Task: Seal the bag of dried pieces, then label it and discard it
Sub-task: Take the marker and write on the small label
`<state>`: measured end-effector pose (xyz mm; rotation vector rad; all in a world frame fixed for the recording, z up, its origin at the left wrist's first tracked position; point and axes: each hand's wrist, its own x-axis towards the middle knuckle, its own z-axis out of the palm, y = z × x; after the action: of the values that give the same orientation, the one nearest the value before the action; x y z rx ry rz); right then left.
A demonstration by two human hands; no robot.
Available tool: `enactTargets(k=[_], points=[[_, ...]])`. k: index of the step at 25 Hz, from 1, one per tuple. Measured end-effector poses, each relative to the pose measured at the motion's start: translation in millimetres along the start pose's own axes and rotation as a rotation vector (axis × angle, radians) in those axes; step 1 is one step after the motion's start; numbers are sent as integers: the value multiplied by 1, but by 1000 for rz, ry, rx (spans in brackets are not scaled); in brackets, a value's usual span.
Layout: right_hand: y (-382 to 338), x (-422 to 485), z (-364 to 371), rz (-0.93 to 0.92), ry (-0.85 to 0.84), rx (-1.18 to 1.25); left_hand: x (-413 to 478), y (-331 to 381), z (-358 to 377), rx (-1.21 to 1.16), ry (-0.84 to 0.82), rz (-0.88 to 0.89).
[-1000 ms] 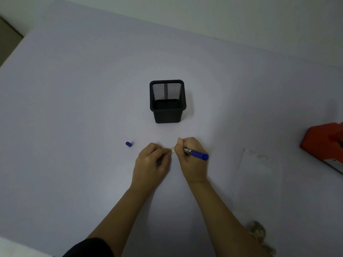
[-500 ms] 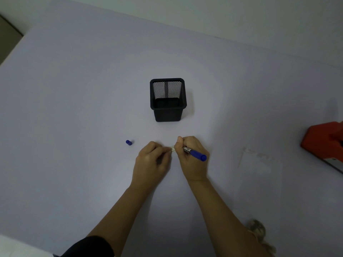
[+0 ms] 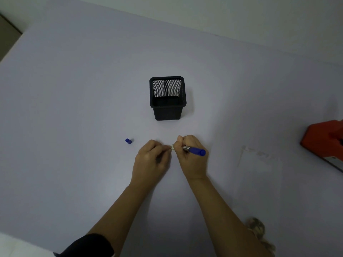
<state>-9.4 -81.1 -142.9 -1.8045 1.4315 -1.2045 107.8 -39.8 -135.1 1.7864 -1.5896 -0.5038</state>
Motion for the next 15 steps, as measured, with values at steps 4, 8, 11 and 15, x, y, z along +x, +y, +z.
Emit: enactTargets(k=[4,8,11,15], points=[[-4,1,-2,-14,-2,-17,0,1,-1,-1,-9,22],[-4,0,-1,-8,-5,-27,-1,0,-1,0,-6,37],[-5,-1,-2,-20,-5,-20,-2,-1,-1,3,-5,44],[-5,0,-2,-17,-3,-34,-1,1,0,-9,4,39]])
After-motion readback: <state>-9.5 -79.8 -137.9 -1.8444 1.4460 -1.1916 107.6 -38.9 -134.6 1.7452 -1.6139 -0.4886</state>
